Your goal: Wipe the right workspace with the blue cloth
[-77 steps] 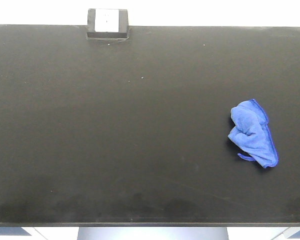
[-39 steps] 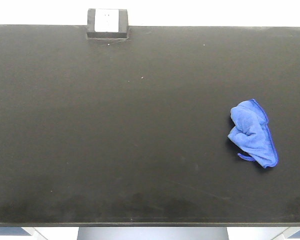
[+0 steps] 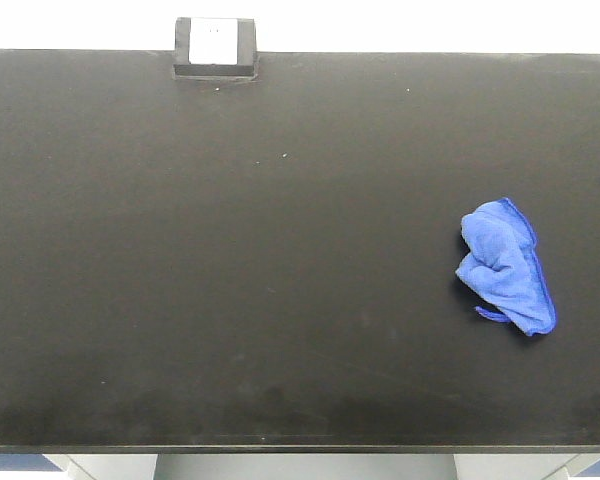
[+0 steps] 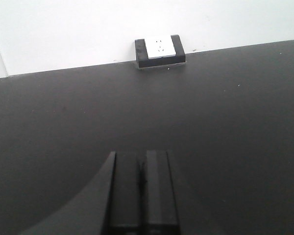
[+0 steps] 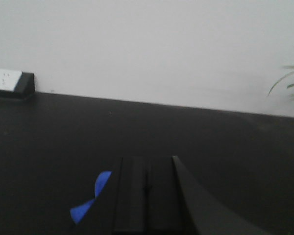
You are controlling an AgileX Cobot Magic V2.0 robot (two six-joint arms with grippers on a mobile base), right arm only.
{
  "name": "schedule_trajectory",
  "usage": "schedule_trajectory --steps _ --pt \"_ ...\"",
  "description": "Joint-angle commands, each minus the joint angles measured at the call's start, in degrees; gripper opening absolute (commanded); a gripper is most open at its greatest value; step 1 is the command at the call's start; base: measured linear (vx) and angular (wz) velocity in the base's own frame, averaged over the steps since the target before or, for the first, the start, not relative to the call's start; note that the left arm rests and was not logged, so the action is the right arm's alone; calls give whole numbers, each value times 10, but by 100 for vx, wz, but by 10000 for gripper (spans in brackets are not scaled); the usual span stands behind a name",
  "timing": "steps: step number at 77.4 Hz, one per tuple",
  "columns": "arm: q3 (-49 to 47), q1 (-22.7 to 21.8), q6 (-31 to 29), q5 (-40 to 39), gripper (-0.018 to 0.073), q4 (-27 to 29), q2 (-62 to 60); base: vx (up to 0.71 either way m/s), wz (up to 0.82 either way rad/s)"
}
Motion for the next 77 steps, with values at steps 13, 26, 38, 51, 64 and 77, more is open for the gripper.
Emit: schedule_trajectory --steps 13,26,38,51,64,77 --pt "98 -3 33 -152 -8 -24 -4 0 0" --pt "99 -3 35 -147 -8 -24 -4 0 0" --pt "99 -3 35 -145 -8 -24 -4 0 0" --pt "99 -3 35 -145 -8 -24 -4 0 0" --pt "99 -3 35 -145 -8 -23 -4 0 0" --pt "99 -3 35 -145 -8 -23 -4 0 0"
